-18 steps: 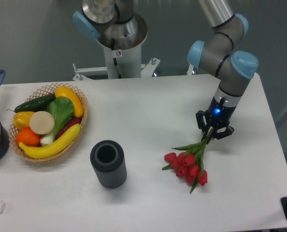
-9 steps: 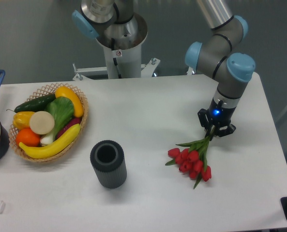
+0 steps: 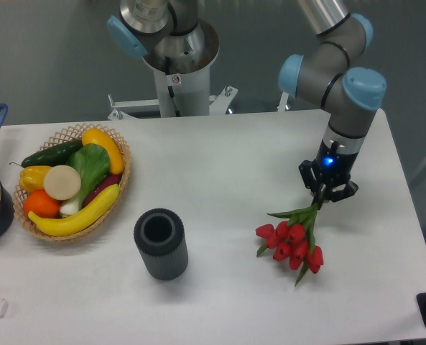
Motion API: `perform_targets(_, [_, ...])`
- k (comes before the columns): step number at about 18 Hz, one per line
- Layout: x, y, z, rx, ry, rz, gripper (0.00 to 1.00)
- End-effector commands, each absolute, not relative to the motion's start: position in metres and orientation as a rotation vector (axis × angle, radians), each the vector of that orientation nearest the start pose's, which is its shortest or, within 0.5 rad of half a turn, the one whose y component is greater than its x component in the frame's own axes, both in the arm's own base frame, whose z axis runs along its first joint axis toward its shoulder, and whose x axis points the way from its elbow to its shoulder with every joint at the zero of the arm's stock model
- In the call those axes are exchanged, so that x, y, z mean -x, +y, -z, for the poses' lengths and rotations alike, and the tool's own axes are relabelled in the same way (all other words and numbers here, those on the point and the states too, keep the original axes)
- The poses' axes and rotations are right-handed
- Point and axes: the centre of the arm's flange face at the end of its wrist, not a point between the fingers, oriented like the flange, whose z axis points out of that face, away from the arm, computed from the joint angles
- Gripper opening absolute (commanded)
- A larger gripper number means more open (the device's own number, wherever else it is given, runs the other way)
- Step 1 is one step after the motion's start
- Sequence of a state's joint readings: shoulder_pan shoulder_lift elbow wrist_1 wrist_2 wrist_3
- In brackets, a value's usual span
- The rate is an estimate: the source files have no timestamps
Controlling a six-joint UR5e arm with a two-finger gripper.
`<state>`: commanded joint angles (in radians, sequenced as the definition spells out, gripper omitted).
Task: Insert the flowers into the vase
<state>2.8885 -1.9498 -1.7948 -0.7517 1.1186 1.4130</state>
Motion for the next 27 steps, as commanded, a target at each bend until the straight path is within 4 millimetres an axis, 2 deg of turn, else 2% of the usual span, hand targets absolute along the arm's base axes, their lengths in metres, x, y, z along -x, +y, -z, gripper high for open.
perform_targets(5, [0.532, 0.347, -0.324, 2.420, 0.123, -0.134, 0.15])
perform_targets(7, [0.530, 0.352, -0.353, 2.367, 0.072, -0.140, 0.15])
perform_targets(10, [0.524, 0.356, -0.385, 2.305, 0.045, -0.144, 0.15])
perform_targets(17, [0.515, 0.369, -0.384, 2.306, 0.044, -0.119, 0.15])
perform_targets(24, [0.521, 0.374, -0.408, 2.272, -0.009, -0.121, 0.15])
perform_targets(26, [0.507, 0.383, -0.427, 2.198, -0.050, -0.053, 0.15])
perform_targets(27, [0.502, 0.385, -0.427, 2.190, -0.046, -0.039, 0.15])
